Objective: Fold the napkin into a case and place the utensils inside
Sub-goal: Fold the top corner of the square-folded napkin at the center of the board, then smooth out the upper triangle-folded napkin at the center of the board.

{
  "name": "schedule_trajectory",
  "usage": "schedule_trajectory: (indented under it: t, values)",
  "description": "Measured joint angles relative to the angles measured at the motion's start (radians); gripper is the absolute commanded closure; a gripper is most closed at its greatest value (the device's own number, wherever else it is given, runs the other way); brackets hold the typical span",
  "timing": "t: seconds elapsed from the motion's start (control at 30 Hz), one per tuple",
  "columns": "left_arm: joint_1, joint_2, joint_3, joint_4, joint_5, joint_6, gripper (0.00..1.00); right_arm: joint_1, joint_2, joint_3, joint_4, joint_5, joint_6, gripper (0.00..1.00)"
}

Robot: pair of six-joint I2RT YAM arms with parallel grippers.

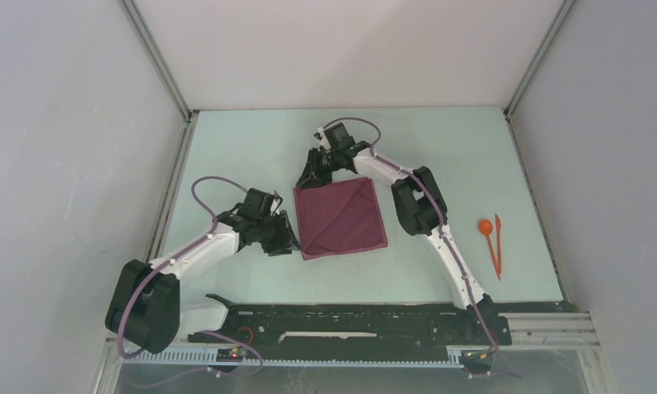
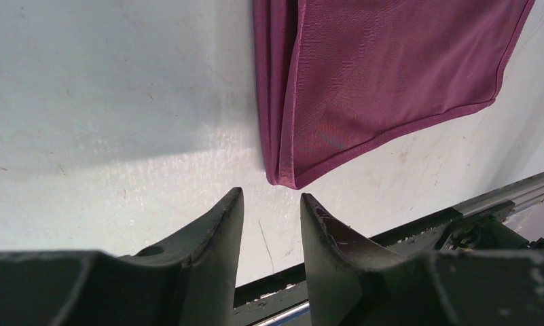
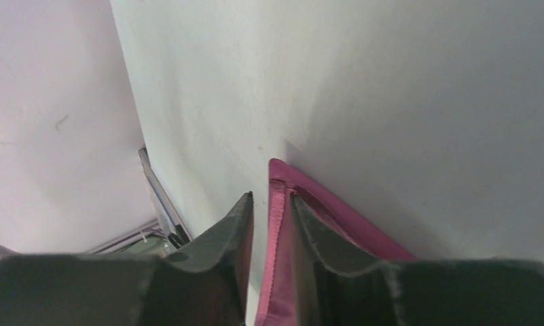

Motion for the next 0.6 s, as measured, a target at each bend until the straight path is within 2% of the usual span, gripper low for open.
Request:
schedule_trajectory:
  t: [0.1,0.2,0.27,0.33,0.43,0.6]
  values:
    - [0.0,0.002,0.001,0.002,0.002,0.0,0.58,0.0,0.001,0.029,-0.026,-0.006,-0.01,0.52]
    - [0.0,0.025,0.025,0.002,0.011,0.001,0.63,-0.004,-0.005,0.049,-0.061,-0.011,-0.025,0.44]
    - [0.0,0.048,0.052,0.013,0.028,0.0,0.67,-0.012,-0.036,0.016,-0.089,-0.014,-0.041,0.31]
    - [0.0,0.068,0.069,0.043,0.053,-0.002,0.71,-0.022,-0.109,-0.086,-0.087,-0.018,-0.053,0.26]
    - [0.0,0.107,0.076,0.102,0.094,-0.009,0.74,-0.064,-0.294,-0.342,-0.051,-0.043,-0.07,0.22]
    - [0.0,0.164,0.059,0.159,0.117,-0.02,0.75,-0.144,-0.456,-0.556,0.081,-0.114,-0.062,0.2]
